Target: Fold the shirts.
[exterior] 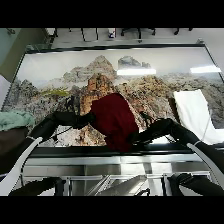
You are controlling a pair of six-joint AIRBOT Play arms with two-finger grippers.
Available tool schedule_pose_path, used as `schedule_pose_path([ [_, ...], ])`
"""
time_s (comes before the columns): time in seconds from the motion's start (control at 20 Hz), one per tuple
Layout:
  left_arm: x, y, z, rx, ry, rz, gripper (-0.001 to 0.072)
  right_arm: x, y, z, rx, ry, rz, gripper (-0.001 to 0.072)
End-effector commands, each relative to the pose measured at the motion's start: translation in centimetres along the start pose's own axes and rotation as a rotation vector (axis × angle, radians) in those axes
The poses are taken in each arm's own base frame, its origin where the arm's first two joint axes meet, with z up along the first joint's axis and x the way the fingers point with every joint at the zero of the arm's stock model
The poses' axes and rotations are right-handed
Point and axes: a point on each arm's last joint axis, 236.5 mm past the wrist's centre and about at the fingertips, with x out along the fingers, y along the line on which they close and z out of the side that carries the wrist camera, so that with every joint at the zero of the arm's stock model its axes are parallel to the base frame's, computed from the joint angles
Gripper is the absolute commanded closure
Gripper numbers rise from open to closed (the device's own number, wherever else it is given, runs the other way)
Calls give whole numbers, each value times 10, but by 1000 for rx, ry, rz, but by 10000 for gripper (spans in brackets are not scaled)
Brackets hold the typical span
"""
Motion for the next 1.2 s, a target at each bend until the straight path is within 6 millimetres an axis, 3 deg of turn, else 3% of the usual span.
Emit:
schedule_pose_path([
  [0.0, 29, 2, 12, 17, 46, 10, 117, 17, 13, 11, -6, -6, 11, 323],
  [0.05, 35, 2, 12, 30, 68, 13, 415, 15, 17, 18, -21, -24, 15, 464],
  [0.1, 39, 2, 12, 37, 84, 15, 576, 13, 20, 24, -36, -46, 18, 481],
  [0.15, 42, 2, 13, 44, 98, 16, 590, 11, 22, 30, -41, -64, 19, 482],
  [0.2, 42, 0, 14, 47, 106, 14, 638, 10, 23, 32, -46, -71, 20, 557],
  [0.25, 41, -3, 16, 52, 104, 10, 694, 9, 25, 34, -52, -73, 23, 689],
  [0.35, 26, -15, 24, 77, 70, -10, 694, 6, 30, 36, -76, -78, 29, 690],
  [0.45, -9, -36, 40, 121, -15, -48, 694, -12, 42, 44, -116, -106, 49, 690],
  [0.5, -34, -49, 50, 138, -74, -78, 695, -30, 52, 52, -149, -133, 70, 690],
  [0.6, -111, -84, 74, 191, -214, -157, 694, -94, 83, 73, -219, -235, 131, 690],
  [0.7, -206, -124, 86, 271, -383, -244, 695, -192, 126, 90, -329, -434, 186, 690],
  [0.8, -306, -168, 81, 368, -570, -335, 695, -307, 182, 79, -509, -707, 202, 690],
  [0.9, -400, -209, 57, 472, -747, -438, 695, -398, 233, 39, -676, -927, 195, 689],
  [1.0, -475, -236, 22, 555, -879, -534, 695, -453, 265, -8, -817, -1063, 143, 689],
  [1.1, -519, -244, -4, 613, -963, -564, 695, -472, 272, -37, -890, -1102, 72, 688],
  [1.15, -528, -241, -13, 632, -978, -549, 695, -468, 266, -40, -894, -1078, 38, 688],
])
